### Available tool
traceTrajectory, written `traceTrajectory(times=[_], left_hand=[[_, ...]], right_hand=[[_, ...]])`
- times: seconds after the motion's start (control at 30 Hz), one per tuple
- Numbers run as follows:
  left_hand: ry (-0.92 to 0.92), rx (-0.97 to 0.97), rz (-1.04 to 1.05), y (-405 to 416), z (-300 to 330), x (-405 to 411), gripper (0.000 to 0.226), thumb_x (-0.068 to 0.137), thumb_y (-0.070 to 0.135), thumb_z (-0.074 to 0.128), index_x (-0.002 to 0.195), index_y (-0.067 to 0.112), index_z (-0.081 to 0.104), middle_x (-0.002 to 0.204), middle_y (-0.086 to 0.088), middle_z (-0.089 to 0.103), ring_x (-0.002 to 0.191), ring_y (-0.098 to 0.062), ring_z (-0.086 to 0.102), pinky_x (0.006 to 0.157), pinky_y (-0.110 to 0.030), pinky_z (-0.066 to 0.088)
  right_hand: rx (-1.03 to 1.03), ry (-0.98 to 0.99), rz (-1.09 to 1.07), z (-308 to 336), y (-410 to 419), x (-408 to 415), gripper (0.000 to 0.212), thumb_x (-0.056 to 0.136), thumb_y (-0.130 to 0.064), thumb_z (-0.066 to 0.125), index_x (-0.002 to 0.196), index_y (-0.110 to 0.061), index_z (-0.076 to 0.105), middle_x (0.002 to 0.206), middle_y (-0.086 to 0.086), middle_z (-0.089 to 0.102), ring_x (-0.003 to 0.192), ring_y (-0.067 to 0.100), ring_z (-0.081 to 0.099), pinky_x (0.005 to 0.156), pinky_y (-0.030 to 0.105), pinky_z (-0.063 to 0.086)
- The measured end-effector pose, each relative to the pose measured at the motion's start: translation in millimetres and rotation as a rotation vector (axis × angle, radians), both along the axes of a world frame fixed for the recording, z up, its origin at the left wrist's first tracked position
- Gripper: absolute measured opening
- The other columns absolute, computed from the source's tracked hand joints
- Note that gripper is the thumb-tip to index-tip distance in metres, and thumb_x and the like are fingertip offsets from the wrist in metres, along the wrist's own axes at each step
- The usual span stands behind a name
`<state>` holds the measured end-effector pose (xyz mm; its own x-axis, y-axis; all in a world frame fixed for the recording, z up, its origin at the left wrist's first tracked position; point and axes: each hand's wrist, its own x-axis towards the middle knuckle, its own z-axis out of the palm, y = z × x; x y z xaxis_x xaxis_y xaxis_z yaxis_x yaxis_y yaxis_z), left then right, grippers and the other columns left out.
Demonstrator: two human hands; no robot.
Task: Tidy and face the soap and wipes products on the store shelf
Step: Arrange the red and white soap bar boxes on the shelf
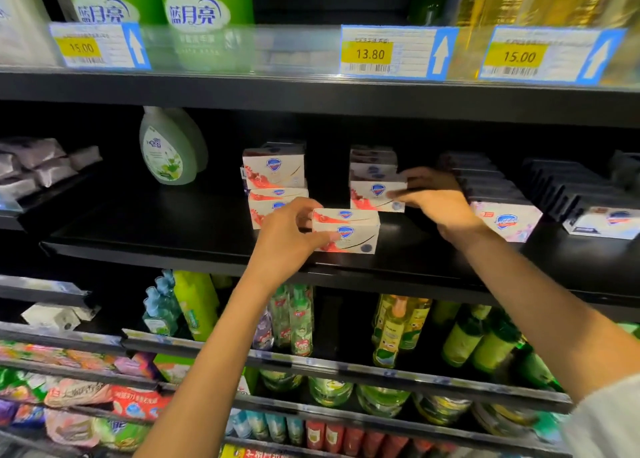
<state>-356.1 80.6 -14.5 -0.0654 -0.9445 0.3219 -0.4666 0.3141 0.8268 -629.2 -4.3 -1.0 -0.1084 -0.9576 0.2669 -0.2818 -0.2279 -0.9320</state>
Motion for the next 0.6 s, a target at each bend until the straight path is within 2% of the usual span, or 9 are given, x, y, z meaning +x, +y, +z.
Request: traceTrajectory(times=[0.07, 0.13, 0.2, 0.23, 0.33, 0.37, 0.5, 0.6], left_hand=[[-0.004, 0.001, -0.011, -5, 1, -14, 0.04, 0.086, 0.021, 0.085, 0.121, 0.021, 0.065, 0.109, 0.015, 0.069, 0.099, 0.007, 0.064, 0.076, -0.005, 0.052], [0.005, 0.008, -0.019, -11, 1, -23, 0.043, 0.086, 0.02, 0.085, 0.123, 0.021, 0.064, 0.108, 0.015, 0.068, 0.1, 0.004, 0.066, 0.08, -0.009, 0.056], [0.016, 0.024, -0.026, -14, 0, -27, 0.046, 0.087, 0.018, 0.085, 0.127, 0.019, 0.062, 0.109, 0.015, 0.067, 0.098, 0.003, 0.065, 0.079, -0.008, 0.055], [0.016, 0.029, -0.029, -15, 0, -28, 0.049, 0.087, 0.017, 0.085, 0.13, 0.019, 0.06, 0.111, 0.013, 0.066, 0.098, 0.003, 0.064, 0.076, -0.005, 0.053], [0.007, 0.041, -0.033, -17, -1, -29, 0.058, 0.085, 0.015, 0.086, 0.135, 0.021, 0.057, 0.116, 0.011, 0.065, 0.1, -0.001, 0.064, 0.075, -0.005, 0.052], [0.002, 0.044, -0.029, -18, -1, -29, 0.058, 0.085, 0.015, 0.086, 0.135, 0.021, 0.057, 0.116, 0.011, 0.065, 0.101, -0.002, 0.064, 0.075, -0.006, 0.052], [-0.017, 0.04, -0.011, -25, 2, -33, 0.055, 0.086, 0.015, 0.085, 0.133, 0.021, 0.058, 0.116, 0.011, 0.066, 0.104, -0.005, 0.066, 0.073, -0.006, 0.051], [-0.019, 0.046, -0.002, -34, 3, -40, 0.052, 0.086, 0.015, 0.085, 0.13, 0.02, 0.059, 0.119, 0.007, 0.067, 0.104, -0.008, 0.066, 0.073, -0.008, 0.051]], right_hand=[[0.011, 0.018, -0.026, -7, -9, -2, 0.047, 0.071, 0.016, 0.084, 0.115, 0.011, 0.068, 0.1, 0.015, 0.073, 0.073, -0.001, 0.074, 0.069, 0.016, 0.057], [0.013, 0.048, -0.039, -11, -18, -2, 0.046, 0.072, 0.011, 0.087, 0.114, 0.01, 0.069, 0.101, 0.011, 0.073, 0.083, 0.009, 0.075, 0.07, 0.013, 0.057], [0.017, 0.098, -0.036, -11, -28, -1, 0.043, 0.074, 0.004, 0.088, 0.113, 0.006, 0.071, 0.102, 0.004, 0.072, 0.091, 0.015, 0.072, 0.071, 0.011, 0.055], [0.021, 0.127, -0.04, -12, -34, -1, 0.043, 0.074, 0.001, 0.089, 0.113, 0.005, 0.071, 0.106, 0.006, 0.073, 0.097, 0.019, 0.072, 0.075, 0.015, 0.057], [0.018, 0.14, -0.1, -15, -47, -2, 0.047, 0.071, 0.0, 0.092, 0.111, 0.01, 0.069, 0.115, 0.022, 0.073, 0.109, 0.035, 0.072, 0.094, 0.045, 0.059], [0.012, 0.149, -0.116, -16, -51, -2, 0.047, 0.07, 0.0, 0.093, 0.11, 0.01, 0.069, 0.115, 0.024, 0.073, 0.109, 0.037, 0.071, 0.096, 0.049, 0.057], [0.013, 0.199, -0.168, -18, -62, 1, 0.048, 0.07, -0.007, 0.095, 0.109, 0.001, 0.069, 0.115, 0.019, 0.074, 0.109, 0.034, 0.071, 0.097, 0.045, 0.056], [0.022, 0.174, -0.169, -14, -65, 5, 0.051, 0.071, -0.006, 0.094, 0.113, 0.001, 0.067, 0.115, 0.018, 0.074, 0.109, 0.03, 0.071, 0.095, 0.039, 0.056]])
